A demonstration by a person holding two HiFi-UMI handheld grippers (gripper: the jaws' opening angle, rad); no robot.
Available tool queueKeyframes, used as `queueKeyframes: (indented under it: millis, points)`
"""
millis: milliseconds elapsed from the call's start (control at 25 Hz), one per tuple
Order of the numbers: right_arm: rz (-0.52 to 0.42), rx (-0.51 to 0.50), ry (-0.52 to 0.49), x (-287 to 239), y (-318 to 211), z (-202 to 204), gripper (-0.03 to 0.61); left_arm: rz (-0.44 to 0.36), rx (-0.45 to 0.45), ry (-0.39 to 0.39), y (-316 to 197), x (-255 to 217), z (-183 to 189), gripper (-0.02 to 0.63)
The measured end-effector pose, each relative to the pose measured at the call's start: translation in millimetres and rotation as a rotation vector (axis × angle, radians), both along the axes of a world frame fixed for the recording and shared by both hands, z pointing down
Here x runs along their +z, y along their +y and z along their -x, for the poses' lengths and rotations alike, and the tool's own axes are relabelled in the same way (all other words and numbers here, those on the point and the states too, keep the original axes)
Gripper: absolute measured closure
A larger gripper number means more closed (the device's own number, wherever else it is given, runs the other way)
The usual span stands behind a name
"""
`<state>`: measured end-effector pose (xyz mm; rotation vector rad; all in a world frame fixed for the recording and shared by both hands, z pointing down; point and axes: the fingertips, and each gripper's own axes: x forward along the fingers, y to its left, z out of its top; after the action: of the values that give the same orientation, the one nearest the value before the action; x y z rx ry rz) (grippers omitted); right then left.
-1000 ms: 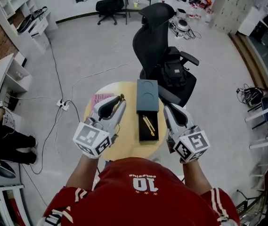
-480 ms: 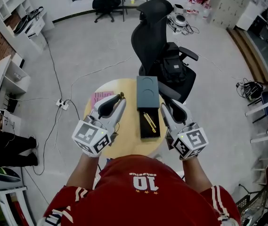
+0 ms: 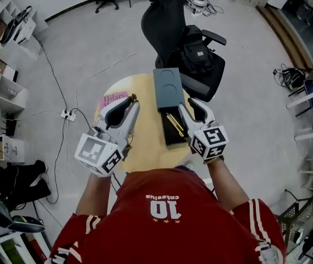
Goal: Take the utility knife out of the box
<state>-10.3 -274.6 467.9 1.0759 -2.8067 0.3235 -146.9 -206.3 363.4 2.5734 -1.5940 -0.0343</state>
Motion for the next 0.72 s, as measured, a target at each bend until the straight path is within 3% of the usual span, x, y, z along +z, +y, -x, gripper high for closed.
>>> queueKeyframes:
  millis: [360,720]
  points:
    - [0.097,0.042,0.152,96,-16,6,0.461,0.032,0.031,0.001,-3,11,12,0.540]
    - [0.261,0.071,0.284,208,-22,14,0.460,0.070,0.035,-0.018,1,22,27,0.541]
